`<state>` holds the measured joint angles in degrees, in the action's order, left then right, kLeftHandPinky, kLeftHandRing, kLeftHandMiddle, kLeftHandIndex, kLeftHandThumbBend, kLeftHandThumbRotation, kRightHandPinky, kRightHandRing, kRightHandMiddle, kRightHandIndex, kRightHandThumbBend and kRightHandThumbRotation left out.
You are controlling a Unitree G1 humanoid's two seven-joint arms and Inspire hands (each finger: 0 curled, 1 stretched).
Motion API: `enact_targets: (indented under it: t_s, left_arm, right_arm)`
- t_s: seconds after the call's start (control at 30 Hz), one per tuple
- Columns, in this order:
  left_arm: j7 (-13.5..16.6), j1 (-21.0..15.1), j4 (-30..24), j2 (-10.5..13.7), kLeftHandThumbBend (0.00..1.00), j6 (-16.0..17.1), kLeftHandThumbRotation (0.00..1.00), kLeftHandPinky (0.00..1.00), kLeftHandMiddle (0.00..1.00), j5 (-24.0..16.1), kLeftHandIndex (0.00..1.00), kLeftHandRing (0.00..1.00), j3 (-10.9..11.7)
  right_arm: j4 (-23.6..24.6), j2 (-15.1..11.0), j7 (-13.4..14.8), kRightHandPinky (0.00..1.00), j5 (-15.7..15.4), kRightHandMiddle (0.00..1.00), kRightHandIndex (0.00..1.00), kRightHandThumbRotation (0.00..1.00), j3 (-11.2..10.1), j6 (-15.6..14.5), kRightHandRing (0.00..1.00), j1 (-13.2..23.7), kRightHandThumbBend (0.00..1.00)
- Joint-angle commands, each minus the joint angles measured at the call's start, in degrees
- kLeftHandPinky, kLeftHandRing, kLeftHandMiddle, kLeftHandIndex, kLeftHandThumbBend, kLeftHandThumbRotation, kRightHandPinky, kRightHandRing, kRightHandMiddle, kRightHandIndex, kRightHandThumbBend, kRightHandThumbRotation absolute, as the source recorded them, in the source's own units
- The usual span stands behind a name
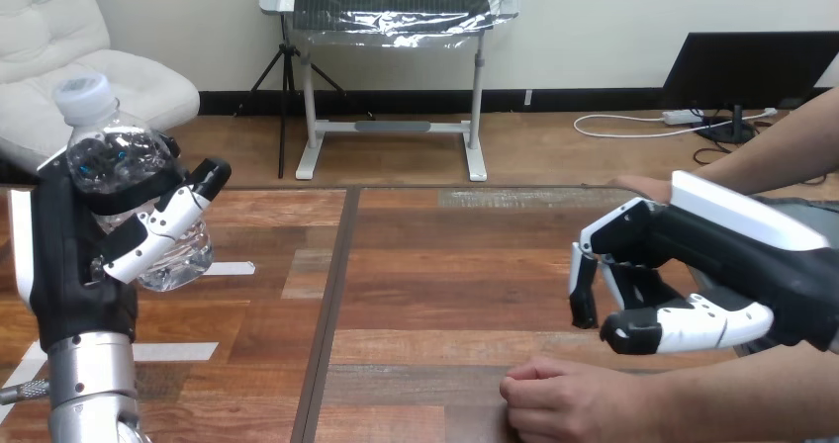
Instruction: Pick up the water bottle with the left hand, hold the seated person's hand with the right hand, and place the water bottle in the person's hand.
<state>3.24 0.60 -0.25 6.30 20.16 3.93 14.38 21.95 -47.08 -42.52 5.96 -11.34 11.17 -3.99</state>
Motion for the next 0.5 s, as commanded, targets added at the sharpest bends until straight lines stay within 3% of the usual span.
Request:
enact_targets:
  t_s: [0.0,0.47]
  left_arm:
    - [0.10,-2.25,-3.31,0.41,0.61,0.53,0.00,0.24,0.34,-0.13,0.40,0.29,-0.13]
    - [-0.09,-2.27,-3.46,0.34,0.60,0.67,0.00,0.24,0.34,-0.01,0.40,0.29,-0.31]
  right_arm:
    - [-0.27,0.74,1.22,0.08,0.89,0.19,0.40,1.00,-2.13,0.84,0.11,1.17,1.00]
    - [-0.16,0.60,1.08,0.05,1.00,0.15,0.40,1.00,-2.70,0.64,0.08,0.61,1.00]
